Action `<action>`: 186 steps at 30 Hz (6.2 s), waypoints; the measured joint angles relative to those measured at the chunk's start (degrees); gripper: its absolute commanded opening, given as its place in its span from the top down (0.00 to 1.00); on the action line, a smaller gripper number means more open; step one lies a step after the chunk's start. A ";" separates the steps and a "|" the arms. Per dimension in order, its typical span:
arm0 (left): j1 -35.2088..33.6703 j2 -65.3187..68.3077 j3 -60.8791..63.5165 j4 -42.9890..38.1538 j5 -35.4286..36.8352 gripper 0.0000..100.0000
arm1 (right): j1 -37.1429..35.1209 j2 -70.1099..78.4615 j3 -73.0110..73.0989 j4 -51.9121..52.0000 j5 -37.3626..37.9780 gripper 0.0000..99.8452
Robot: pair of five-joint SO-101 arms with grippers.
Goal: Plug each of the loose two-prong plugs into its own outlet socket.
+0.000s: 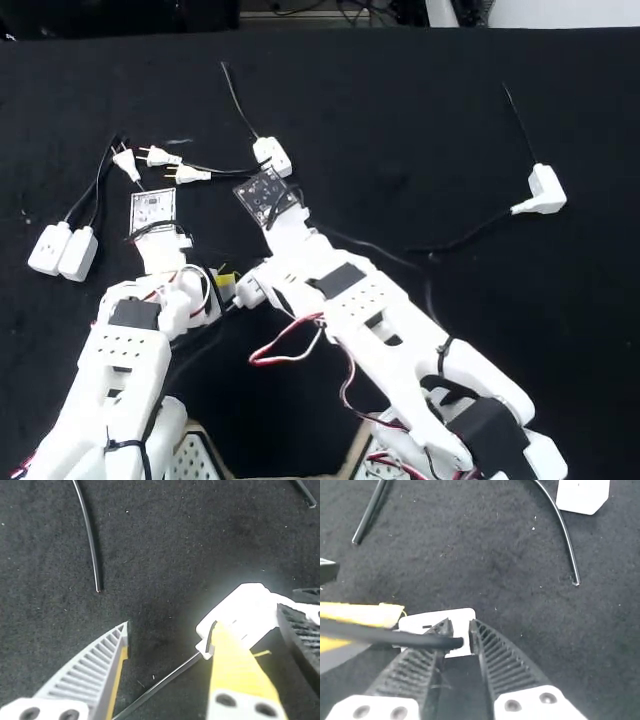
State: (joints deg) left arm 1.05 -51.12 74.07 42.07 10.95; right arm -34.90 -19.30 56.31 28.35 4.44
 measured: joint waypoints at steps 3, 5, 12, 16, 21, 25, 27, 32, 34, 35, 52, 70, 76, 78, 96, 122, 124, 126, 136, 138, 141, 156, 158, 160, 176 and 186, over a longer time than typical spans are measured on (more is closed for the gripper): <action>0.00 0.00 0.00 0.00 0.00 0.73 | 0.00 0.00 0.09 0.00 0.09 0.99; 0.00 0.00 0.00 0.00 0.00 0.73 | 0.00 0.00 0.09 -0.09 0.09 0.99; 0.00 0.00 0.00 0.00 0.00 0.73 | 0.00 0.00 0.09 0.18 0.09 0.85; -2.55 0.00 0.00 0.00 0.00 0.73 | 0.00 1.14 -0.44 5.71 0.26 0.76; -10.20 0.00 -0.97 0.00 0.00 0.73 | -0.18 1.23 -9.58 14.77 0.35 0.75; -16.09 0.00 -2.20 0.00 0.00 0.73 | -0.18 1.23 -17.14 22.24 0.35 0.75; -19.08 0.00 -2.99 -0.09 0.00 0.73 | -0.18 1.23 -20.57 26.02 1.32 0.75; -26.29 0.00 -5.10 -0.18 0.00 0.73 | -0.18 0.79 -26.55 34.46 10.20 0.75; -28.75 0.00 -5.27 -0.18 -0.79 0.73 | -0.18 -0.70 -26.99 37.10 16.62 0.75; -30.15 0.00 -5.27 -0.18 -2.20 0.73 | -0.18 -1.67 -26.99 38.42 20.22 0.75; -48.53 0.00 5.45 -0.18 -26.29 0.73 | -6.77 -5.19 -26.81 52.22 54.77 0.75; -51.87 0.00 5.71 -0.18 -26.90 0.73 | -14.95 7.12 -18.99 38.51 51.16 0.75; -52.04 0.00 5.71 -0.18 -26.90 0.73 | -14.95 17.49 -27.43 38.33 53.54 0.75; -52.04 0.00 5.71 -0.18 -26.90 0.73 | -14.95 19.52 -29.36 38.33 55.47 0.75; -52.04 0.00 5.71 -0.18 -26.90 0.73 | -6.15 30.15 -36.57 35.16 67.08 0.75; -52.04 0.00 5.71 -0.18 -26.99 0.73 | 8.79 15.30 -43.69 46.77 37.71 0.99; -52.04 0.00 5.71 -0.18 -26.99 0.73 | 14.59 9.23 -45.45 49.93 34.90 0.99; -52.04 0.00 5.71 -0.18 -26.99 0.73 | 21.80 3.43 -46.77 51.78 33.76 0.99; -42.64 0.00 5.71 -0.18 -26.99 0.73 | 53.98 -2.55 -47.65 52.84 32.97 0.99; -38.42 0.00 5.71 -0.18 -26.99 0.73 | 57.23 0.26 -48.18 51.25 32.97 0.99; -31.82 0.00 5.71 -0.18 -26.99 0.73 | 60.04 5.98 -49.41 47.21 32.97 0.99; -27.43 -0.09 6.86 -0.53 -26.99 0.73 | 67.43 45.19 -85.54 40.79 32.97 0.99; -27.43 -0.09 6.86 -0.53 -26.99 0.73 | 68.48 50.73 -93.10 42.81 32.97 0.99; -27.43 -0.09 6.86 -0.53 -26.99 0.73 | 68.84 56.18 -100.22 46.07 33.93 0.99; -27.43 -0.09 6.86 -0.53 -26.99 0.73 | 69.80 86.86 -141.71 54.42 39.03 0.99; -27.43 -0.09 6.86 -0.53 -26.99 0.73 | 72.44 89.76 -142.24 55.30 38.42 0.99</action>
State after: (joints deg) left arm -26.37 -51.21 80.92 41.54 -16.04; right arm 37.54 70.46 -85.93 83.65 42.86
